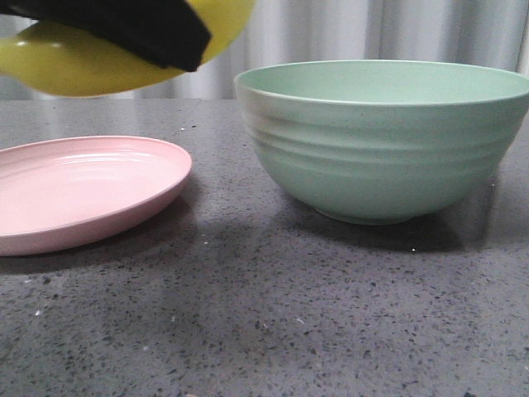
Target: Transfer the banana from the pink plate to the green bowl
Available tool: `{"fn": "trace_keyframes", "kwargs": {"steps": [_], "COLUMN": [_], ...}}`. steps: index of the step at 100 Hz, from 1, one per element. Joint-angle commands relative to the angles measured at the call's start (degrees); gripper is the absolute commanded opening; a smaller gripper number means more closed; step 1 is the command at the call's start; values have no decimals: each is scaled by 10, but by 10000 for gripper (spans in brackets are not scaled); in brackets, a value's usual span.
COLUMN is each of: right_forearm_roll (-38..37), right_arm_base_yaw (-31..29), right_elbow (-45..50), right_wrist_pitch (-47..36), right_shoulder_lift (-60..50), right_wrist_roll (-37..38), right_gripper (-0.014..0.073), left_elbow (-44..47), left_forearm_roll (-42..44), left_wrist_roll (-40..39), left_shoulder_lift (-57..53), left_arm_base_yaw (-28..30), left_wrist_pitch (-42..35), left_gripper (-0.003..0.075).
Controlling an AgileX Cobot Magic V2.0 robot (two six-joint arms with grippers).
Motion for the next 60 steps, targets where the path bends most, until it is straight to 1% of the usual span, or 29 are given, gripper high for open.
{"fn": "trace_keyframes", "kwargs": {"steps": [1,21,38,52,60], "right_forearm_roll": [78,127,137,148,148], "right_arm_base_yaw": [29,112,175,202,205], "right_elbow": [-22,-22,-22,-24,-36], "right_wrist_pitch": [-58,-146,-206,-235,-230], "right_shoulder_lift": [34,101,140,157,168], "right_wrist_roll": [-6,-6,-6,-6,-6], "right_gripper": [346,346,346,346,346], "left_elbow": [-22,-22,-22,-22,-22], "left_forearm_roll": [0,-3,-11,-12,-12], "left_wrist_roll": [1,1,1,1,1], "left_shoulder_lift": [-12,-10,0,1,1], "left_arm_base_yaw": [-23,-48,-51,-51,-51], "left_wrist_pitch": [-62,-68,-68,-68,-68], "left_gripper": [-20,-20,-20,-20,-20]}}
